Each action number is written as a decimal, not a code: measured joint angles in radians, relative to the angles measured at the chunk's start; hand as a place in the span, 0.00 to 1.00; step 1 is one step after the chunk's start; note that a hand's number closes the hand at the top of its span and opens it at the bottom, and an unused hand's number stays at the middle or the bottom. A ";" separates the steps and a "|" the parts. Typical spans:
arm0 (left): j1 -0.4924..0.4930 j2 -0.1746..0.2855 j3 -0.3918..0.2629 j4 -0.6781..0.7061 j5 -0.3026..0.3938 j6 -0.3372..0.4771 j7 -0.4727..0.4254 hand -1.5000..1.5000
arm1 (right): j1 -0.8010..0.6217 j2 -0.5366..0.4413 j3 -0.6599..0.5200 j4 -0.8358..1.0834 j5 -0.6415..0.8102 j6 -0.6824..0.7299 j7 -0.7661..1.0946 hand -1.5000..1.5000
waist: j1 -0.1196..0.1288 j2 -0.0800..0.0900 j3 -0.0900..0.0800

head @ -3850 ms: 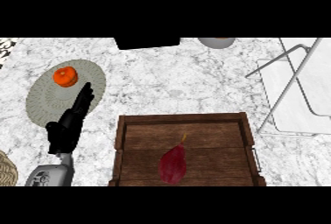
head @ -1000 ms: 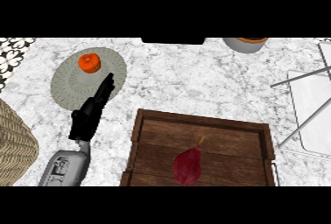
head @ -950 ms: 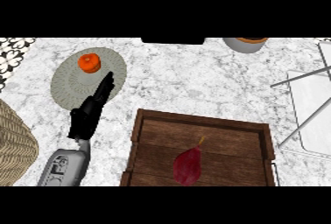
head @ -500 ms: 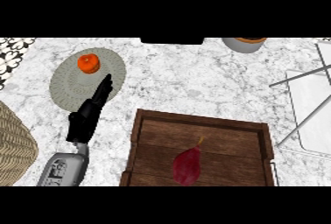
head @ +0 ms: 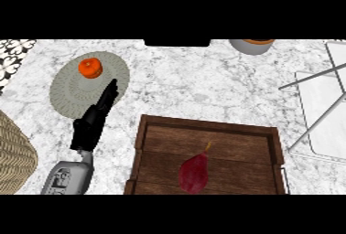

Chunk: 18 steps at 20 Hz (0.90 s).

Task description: Pick the lemon from the tray and place it in the tiered shelf

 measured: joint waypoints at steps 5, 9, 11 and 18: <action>-0.006 0.002 0.003 -0.015 0.003 -0.002 0.011 0.50 | -0.054 -0.006 -0.002 0.034 -0.038 0.088 0.084 0.00 | 0.000 0.000 0.000; -0.005 -0.004 0.001 -0.012 0.002 0.000 0.010 0.50 | -0.102 -0.017 -0.025 0.072 -0.087 0.150 0.155 0.00 | 0.002 0.002 -0.002; -0.009 -0.003 0.004 0.003 0.001 -0.001 0.001 0.50 | -0.140 -0.021 -0.048 0.109 -0.140 0.189 0.221 0.00 | 0.002 0.003 -0.003; -0.005 0.001 0.001 0.012 -0.002 -0.010 -0.018 0.50 | -0.292 -0.069 -0.144 0.349 -0.322 0.312 0.479 0.00 | 0.018 0.008 -0.003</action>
